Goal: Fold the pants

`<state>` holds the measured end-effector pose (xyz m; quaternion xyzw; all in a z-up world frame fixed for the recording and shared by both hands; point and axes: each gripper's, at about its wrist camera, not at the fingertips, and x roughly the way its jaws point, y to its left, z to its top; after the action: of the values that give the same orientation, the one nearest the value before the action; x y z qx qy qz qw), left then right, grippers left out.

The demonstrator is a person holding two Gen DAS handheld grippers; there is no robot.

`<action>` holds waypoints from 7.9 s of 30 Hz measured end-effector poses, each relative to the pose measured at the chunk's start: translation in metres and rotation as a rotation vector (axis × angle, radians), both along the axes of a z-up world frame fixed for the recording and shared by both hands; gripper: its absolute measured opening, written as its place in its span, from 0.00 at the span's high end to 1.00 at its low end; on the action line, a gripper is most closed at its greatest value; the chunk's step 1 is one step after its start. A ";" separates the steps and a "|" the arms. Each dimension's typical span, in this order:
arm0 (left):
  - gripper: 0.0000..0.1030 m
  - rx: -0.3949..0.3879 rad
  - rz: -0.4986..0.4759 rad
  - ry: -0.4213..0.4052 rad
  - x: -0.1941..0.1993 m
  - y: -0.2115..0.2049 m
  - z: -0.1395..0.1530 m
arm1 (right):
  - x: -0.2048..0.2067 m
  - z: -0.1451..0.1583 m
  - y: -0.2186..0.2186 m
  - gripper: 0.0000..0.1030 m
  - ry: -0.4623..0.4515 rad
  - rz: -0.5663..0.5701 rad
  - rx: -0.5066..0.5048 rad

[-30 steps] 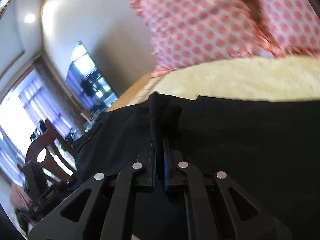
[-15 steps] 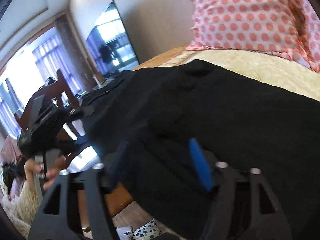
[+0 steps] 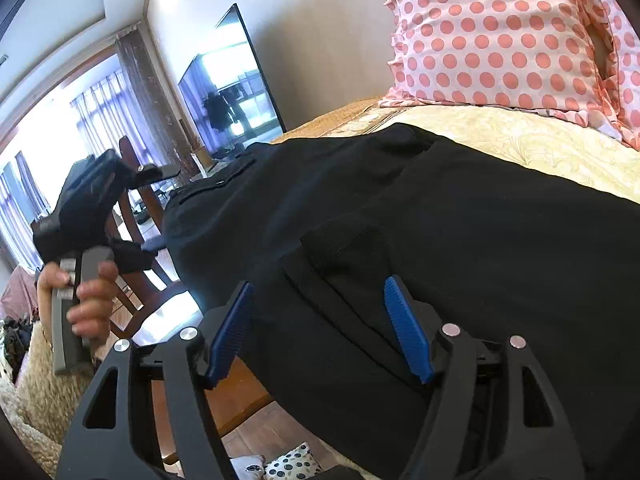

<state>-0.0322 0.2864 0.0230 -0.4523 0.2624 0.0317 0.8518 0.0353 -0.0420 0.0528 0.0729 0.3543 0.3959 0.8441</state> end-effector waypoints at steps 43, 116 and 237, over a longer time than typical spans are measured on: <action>0.92 0.768 -0.881 -0.169 0.063 -0.384 0.056 | -0.067 0.020 -0.262 0.25 -0.123 -0.689 0.189; 0.91 0.465 -0.677 0.218 0.177 -0.215 0.021 | 0.079 -0.010 -0.262 0.84 0.293 -0.428 0.144; 0.02 0.893 -0.440 0.054 0.050 -0.290 -0.006 | -0.018 -0.024 -0.148 0.01 -0.087 -0.734 -0.362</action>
<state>0.0179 -0.0034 0.0167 0.0239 0.3342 -0.0277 0.9418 0.0172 -0.1902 0.0289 0.0280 0.3327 0.0023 0.9426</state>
